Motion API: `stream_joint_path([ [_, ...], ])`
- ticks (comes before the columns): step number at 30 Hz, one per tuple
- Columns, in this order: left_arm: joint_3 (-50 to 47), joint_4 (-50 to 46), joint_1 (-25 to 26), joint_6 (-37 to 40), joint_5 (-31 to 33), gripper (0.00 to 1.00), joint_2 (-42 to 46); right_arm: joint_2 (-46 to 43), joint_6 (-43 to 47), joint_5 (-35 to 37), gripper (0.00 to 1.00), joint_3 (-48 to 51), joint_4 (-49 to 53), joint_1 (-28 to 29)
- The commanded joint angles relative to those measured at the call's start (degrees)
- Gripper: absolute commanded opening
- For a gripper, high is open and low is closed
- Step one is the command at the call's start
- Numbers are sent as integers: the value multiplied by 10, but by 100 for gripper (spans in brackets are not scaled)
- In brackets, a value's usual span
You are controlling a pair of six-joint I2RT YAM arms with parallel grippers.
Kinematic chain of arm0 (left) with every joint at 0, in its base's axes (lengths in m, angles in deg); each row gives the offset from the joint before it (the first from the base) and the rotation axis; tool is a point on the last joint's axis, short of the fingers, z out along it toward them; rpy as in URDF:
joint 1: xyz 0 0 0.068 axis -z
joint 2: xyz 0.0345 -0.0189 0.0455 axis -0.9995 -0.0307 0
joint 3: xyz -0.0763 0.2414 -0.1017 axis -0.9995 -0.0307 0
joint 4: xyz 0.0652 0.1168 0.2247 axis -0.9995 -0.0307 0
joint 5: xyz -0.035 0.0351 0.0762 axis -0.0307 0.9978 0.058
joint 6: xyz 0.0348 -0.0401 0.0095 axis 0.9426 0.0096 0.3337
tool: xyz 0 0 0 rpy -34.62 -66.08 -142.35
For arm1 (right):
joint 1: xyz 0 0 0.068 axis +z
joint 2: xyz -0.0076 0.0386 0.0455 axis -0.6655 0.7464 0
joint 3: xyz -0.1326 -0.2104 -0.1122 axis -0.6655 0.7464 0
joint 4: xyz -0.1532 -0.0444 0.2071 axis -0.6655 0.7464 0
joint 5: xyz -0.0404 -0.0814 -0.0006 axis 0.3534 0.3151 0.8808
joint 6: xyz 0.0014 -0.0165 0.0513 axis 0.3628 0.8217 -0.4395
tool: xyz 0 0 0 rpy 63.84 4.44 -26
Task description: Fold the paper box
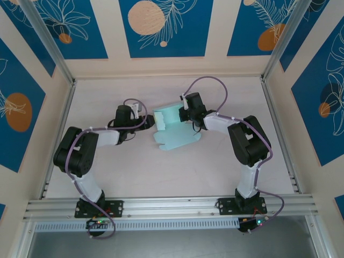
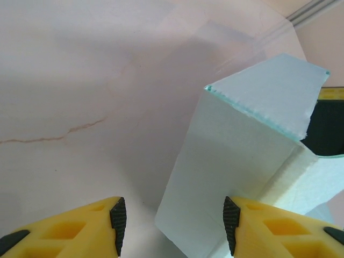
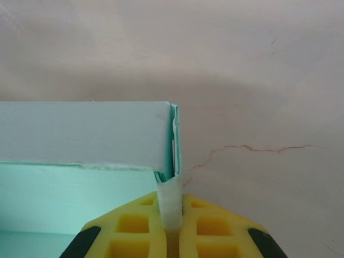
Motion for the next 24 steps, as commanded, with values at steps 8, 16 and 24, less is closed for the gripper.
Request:
stream_joint_path([
  [8, 3, -104, 21, 36, 18, 35, 47, 4, -13, -13, 0, -21, 8, 9],
  [16, -4, -120, 21, 30, -2, 43, 66, 5, -12, -12, 0, -23, 19, 10],
  [24, -9, -144, 21, 39, 12, 45, 92, 4, -13, -16, 0, -24, 20, 10],
])
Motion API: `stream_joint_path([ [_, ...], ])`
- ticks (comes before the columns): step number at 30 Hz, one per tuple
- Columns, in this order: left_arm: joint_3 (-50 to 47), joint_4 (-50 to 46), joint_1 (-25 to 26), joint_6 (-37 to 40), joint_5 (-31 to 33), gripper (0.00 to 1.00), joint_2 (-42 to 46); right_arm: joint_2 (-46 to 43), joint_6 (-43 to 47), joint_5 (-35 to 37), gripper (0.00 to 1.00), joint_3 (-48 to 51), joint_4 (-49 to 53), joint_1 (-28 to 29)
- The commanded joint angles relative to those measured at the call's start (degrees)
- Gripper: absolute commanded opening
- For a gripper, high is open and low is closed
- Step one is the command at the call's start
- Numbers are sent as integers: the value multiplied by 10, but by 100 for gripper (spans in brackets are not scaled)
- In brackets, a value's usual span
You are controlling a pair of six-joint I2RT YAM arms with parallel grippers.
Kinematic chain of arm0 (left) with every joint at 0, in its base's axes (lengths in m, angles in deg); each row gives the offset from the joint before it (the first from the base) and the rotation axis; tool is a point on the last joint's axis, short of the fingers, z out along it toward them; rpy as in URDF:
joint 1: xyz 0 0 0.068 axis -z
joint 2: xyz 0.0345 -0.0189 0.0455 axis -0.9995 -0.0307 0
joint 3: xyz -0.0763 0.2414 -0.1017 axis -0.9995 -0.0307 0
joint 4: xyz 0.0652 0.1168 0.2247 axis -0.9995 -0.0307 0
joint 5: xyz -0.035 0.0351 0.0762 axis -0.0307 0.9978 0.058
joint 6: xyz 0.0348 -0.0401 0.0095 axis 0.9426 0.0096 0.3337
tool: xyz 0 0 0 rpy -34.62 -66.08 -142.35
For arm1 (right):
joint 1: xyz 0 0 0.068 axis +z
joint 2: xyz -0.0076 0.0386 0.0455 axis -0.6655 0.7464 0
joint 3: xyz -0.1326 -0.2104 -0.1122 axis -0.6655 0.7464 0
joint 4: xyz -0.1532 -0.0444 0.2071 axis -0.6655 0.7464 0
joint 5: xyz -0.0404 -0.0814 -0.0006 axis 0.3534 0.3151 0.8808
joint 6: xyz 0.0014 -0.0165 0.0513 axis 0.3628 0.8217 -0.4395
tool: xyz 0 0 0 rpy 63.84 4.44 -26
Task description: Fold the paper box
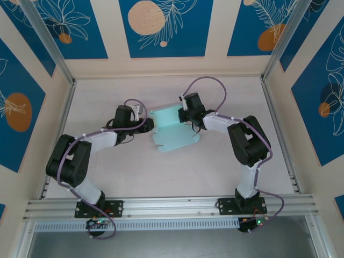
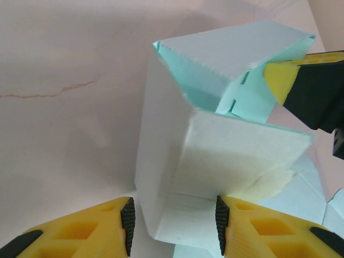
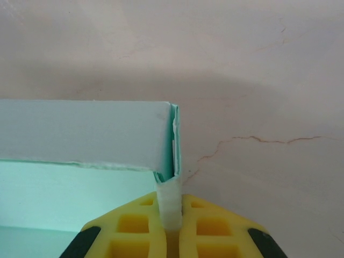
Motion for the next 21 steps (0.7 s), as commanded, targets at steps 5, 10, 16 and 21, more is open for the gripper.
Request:
stream_joint_path([
  [5, 13, -12, 5, 21, 9, 42, -15, 3, -8, -17, 0, -17, -3, 10],
  [10, 37, 5, 6, 19, -1, 40, -44, -1, -8, -15, 0, -15, -2, 13],
  [16, 51, 5, 13, 21, 4, 47, -51, -6, -7, -12, 0, -13, -1, 15],
  [21, 59, -22, 21, 25, 49, 47, -58, -10, -17, -1, 0, -21, 18, 21],
])
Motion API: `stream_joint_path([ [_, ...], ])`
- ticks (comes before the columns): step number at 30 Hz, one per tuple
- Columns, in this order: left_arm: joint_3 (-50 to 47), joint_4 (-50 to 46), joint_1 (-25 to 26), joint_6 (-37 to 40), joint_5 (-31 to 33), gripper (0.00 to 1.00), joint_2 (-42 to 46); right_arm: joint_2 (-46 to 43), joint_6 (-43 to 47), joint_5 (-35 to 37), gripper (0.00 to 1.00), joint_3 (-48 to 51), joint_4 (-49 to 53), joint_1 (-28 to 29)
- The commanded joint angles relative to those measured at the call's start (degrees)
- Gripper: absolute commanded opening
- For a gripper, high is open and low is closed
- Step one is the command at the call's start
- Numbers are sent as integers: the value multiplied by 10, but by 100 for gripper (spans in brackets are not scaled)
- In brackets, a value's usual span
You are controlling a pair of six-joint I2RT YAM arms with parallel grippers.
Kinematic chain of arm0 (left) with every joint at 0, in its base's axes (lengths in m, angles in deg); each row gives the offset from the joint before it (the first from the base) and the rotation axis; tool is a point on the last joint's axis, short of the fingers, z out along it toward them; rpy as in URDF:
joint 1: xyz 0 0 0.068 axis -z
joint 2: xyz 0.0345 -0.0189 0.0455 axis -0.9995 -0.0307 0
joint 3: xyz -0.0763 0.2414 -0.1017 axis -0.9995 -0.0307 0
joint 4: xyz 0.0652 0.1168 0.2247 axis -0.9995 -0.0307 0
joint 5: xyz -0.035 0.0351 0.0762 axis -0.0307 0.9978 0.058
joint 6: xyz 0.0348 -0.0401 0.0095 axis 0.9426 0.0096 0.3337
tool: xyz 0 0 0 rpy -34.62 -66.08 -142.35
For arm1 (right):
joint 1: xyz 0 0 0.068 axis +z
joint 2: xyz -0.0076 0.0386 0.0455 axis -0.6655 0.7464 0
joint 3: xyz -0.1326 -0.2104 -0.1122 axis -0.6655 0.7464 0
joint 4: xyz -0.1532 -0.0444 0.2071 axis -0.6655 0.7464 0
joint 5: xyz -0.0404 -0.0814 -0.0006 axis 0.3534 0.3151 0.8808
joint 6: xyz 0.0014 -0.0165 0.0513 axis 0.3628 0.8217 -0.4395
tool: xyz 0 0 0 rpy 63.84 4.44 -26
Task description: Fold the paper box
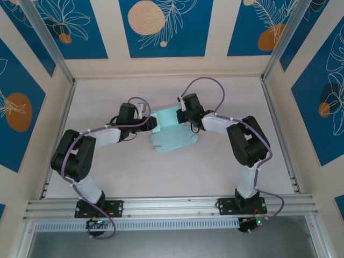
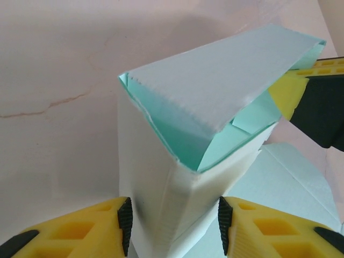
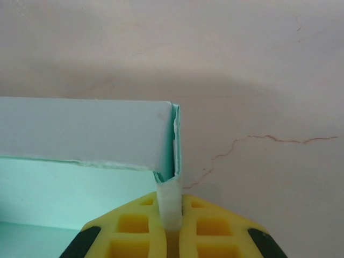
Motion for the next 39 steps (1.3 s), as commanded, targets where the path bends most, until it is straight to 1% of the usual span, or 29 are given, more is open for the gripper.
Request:
stream_joint_path([
  [1, 20, -22, 13, 14, 51, 46, -11, -12, -17, 7, 0, -24, 24, 12],
  [3, 24, -43, 21, 26, 91, 40, -10, -16, -23, 20, 0, -28, 39, 18],
  [7, 29, -69, 38, 47, 153, 35, -8, -29, -46, 43, 0, -28, 60, 34],
  [9, 27, -70, 45, 52, 189, 31, -7, -37, -62, 59, 0, -25, 69, 46],
  [17, 10, -60, 56, 41, 274, 19, -10, -55, -105, 113, 0, -22, 105, 97],
  [30, 0, -72, 60, 27, 375, 15, -7, -90, -170, 129, 0, -18, 143, 148],
  [34, 0, -77, 65, 31, 415, 11, -2, -99, -190, 136, 0, -17, 161, 156],
  [39, 10, -107, 74, 33, 486, 8, 8, -109, -219, 149, 0, -20, 189, 163],
])
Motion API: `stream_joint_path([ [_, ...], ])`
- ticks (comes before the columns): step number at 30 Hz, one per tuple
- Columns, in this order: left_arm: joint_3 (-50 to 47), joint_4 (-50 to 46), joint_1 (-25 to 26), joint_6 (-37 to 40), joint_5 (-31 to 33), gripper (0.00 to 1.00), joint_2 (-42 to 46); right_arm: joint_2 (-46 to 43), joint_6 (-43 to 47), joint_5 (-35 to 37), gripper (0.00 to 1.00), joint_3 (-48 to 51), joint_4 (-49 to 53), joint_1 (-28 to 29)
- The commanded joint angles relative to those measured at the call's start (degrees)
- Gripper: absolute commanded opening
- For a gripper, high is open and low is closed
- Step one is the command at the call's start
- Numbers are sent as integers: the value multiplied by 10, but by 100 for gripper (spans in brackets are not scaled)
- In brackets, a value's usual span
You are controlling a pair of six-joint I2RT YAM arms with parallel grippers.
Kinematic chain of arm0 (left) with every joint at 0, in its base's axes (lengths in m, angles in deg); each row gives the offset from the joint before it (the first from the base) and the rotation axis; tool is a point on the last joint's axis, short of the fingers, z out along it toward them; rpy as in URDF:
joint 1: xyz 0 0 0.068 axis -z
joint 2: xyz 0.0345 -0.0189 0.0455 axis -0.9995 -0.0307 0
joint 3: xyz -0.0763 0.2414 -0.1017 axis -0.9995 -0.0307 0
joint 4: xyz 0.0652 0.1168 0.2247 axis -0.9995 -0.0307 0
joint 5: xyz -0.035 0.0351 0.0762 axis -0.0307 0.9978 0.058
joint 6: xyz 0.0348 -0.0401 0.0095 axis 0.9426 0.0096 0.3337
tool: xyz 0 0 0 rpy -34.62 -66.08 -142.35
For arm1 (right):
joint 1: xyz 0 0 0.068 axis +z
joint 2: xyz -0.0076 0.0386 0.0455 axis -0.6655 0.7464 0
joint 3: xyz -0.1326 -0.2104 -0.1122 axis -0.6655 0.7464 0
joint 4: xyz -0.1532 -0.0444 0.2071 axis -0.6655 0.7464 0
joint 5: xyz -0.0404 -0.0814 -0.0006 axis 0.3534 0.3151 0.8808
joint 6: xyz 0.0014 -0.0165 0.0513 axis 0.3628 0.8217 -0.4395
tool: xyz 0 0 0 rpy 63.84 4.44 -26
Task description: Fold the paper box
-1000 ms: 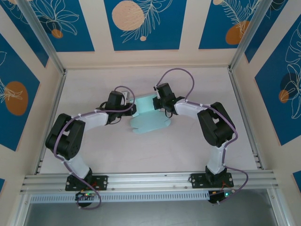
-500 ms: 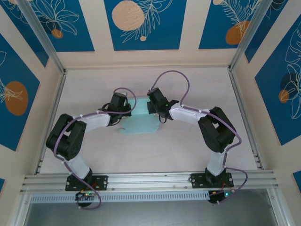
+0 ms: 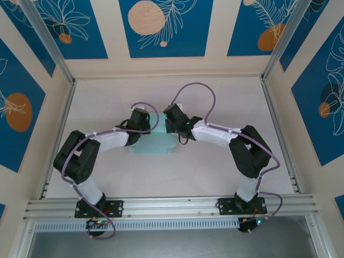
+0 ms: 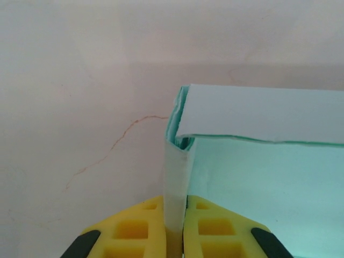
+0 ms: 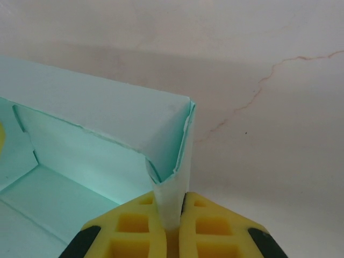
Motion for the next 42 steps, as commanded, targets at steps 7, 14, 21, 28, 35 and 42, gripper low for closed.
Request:
stream_joint_path([
  [7, 22, -82, -2, -17, 187, 3, 6, -59, -61, -9, 0, -3, 58, 27],
  [14, 45, -102, -2, -37, 187, 4, -28, -30, -71, -25, 0, -15, 59, 26],
  [21, 42, -122, -2, -51, 148, 9, -14, 26, -92, -51, 0, -89, 169, 8],
  [28, 50, -212, -2, -89, 170, 10, -20, 103, -81, -77, 0, -167, 286, 0],
  [35, 74, -253, -1, -80, 208, 10, -39, 190, -43, -81, 0, -262, 392, -1],
  [42, 100, -277, -2, -78, 210, 10, -63, 281, -9, -79, 8, -363, 476, -3],
])
